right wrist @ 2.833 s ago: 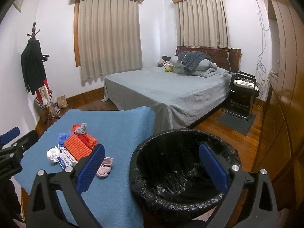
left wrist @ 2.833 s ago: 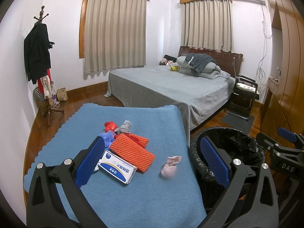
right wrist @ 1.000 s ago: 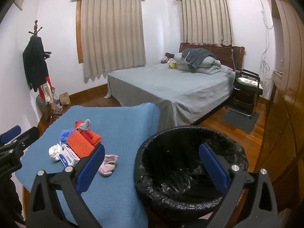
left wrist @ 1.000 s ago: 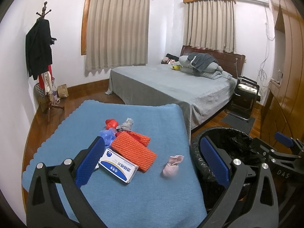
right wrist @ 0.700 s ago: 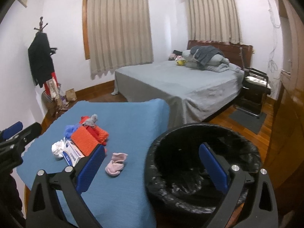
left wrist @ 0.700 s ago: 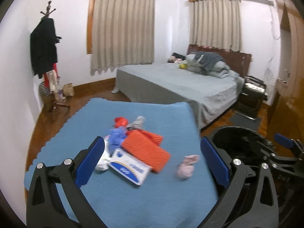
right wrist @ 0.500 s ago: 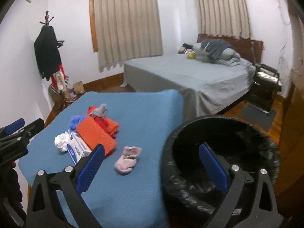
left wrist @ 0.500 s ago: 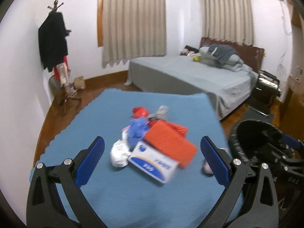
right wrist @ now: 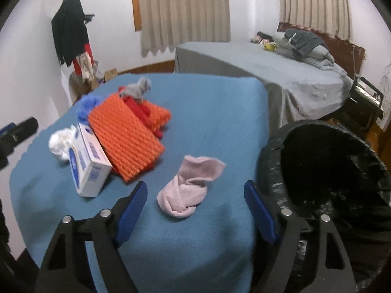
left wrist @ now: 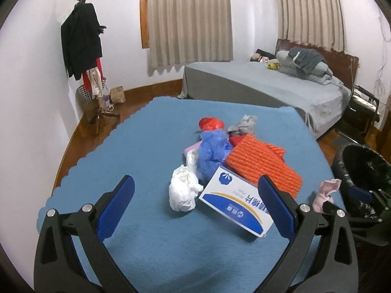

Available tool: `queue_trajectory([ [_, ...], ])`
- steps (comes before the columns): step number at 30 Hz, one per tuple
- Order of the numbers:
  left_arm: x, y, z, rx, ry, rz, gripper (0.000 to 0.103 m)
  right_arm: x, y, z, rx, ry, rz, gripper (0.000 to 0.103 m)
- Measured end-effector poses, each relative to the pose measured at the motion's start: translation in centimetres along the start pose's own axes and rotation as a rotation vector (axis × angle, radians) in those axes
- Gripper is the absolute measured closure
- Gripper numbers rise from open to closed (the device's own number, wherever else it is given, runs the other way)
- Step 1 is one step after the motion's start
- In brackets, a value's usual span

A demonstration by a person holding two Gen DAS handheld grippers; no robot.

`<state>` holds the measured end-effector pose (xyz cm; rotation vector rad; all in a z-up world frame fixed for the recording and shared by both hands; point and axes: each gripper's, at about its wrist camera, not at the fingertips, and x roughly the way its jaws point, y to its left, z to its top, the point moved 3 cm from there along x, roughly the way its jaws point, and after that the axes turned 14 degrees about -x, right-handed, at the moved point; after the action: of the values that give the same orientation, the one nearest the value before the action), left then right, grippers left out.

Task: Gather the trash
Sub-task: 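Grasp the pink sock with the right gripper while the left gripper grasps the white tissue, then carry both items over the bin and open both grippers to drop them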

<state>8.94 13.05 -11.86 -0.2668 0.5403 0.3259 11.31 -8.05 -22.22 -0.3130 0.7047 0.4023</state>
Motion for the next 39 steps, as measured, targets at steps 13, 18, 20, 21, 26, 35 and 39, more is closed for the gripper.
queue_trajectory([
  [13,3.2,2.6,-1.3,-0.009,0.054,0.055,0.007,2.8,1.0,0.0,-0.034,0.05,0.094,0.06],
  [18,4.5,3.6,-1.4,-0.012,0.079,0.068,0.021,2.3,1.1,1.4,-0.03,0.024,0.102,0.06],
  [20,5.3,3.6,-1.4,-0.012,0.089,0.06,0.021,2.4,1.2,1.9,-0.028,0.023,0.103,0.06],
  [21,5.6,3.7,-1.3,-0.009,0.093,0.058,0.023,2.4,1.3,2.0,-0.029,0.023,0.104,0.06],
  [26,7.9,3.9,-1.0,-0.026,0.136,0.058,0.031,2.4,1.8,2.7,-0.058,0.017,0.102,0.06],
  [35,9.0,4.3,-1.3,-0.082,0.198,-0.059,0.081,1.6,2.0,2.9,-0.046,0.008,0.113,0.06],
  [39,6.9,4.4,-0.7,-0.106,0.151,-0.07,0.081,0.8,1.1,3.3,-0.029,-0.02,0.118,0.06],
])
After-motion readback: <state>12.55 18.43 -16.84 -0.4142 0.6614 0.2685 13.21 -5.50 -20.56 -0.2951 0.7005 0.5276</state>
